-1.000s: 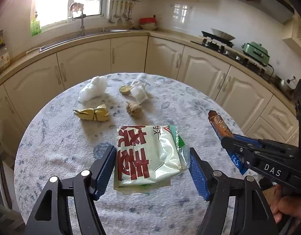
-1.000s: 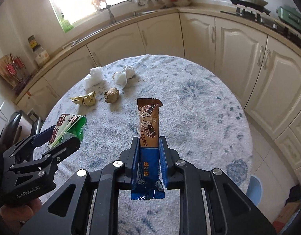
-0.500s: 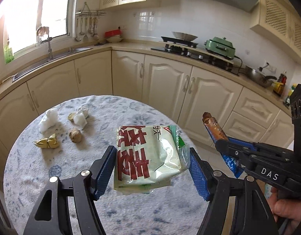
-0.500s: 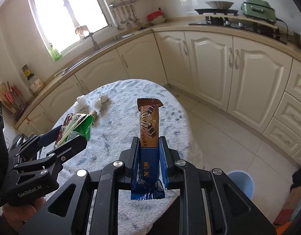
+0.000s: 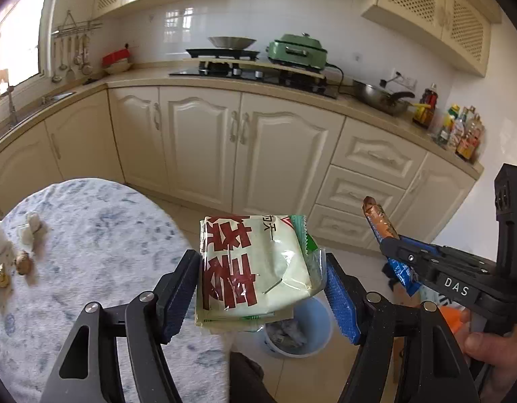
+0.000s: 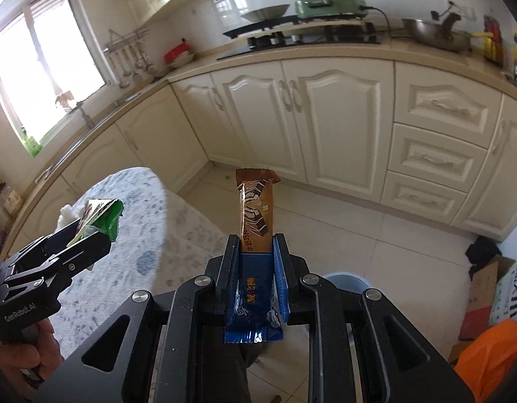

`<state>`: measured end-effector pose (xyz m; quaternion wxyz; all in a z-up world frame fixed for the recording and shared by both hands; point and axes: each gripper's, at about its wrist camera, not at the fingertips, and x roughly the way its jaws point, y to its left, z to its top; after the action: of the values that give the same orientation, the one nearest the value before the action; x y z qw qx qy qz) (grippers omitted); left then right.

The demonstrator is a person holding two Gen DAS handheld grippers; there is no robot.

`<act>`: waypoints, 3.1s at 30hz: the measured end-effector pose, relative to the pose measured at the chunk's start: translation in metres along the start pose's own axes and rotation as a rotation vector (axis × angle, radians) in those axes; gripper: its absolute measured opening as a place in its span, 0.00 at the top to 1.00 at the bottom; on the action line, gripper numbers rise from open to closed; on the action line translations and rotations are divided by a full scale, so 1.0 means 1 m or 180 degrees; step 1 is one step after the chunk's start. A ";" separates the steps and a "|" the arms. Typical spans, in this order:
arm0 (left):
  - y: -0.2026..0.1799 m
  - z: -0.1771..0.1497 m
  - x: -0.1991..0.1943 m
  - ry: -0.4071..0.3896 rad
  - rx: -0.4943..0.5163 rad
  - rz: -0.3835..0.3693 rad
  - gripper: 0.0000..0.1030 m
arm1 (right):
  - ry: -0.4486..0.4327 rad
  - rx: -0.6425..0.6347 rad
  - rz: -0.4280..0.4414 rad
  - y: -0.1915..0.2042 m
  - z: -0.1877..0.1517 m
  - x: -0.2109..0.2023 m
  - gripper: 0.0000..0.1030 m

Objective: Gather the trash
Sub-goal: 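Carry both items to the blue wastebasket and open both tools to drop them, then move both open tools back over the table toward the ginger and gold wrapper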

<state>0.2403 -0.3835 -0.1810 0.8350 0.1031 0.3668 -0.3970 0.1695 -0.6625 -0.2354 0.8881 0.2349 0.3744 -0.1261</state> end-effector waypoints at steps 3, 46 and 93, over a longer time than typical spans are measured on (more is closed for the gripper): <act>-0.025 0.003 0.031 0.0140 0.0106 -0.0105 0.35 | 0.0061 0.0182 -0.0129 -0.033 -0.006 0.005 0.81; -0.071 0.077 0.205 0.0471 0.0033 -0.0003 0.06 | 0.0423 0.1096 -0.0209 -0.112 -0.033 0.073 0.01; 0.132 -0.140 -0.276 -0.0854 -0.1214 0.1802 0.01 | -0.0191 -0.1518 0.1083 0.350 -0.013 0.000 0.00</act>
<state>0.1489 -0.0688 -0.1050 0.9567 -0.0100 0.2784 -0.0846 0.3011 -0.3558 -0.1304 0.9373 0.0751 0.3222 0.1093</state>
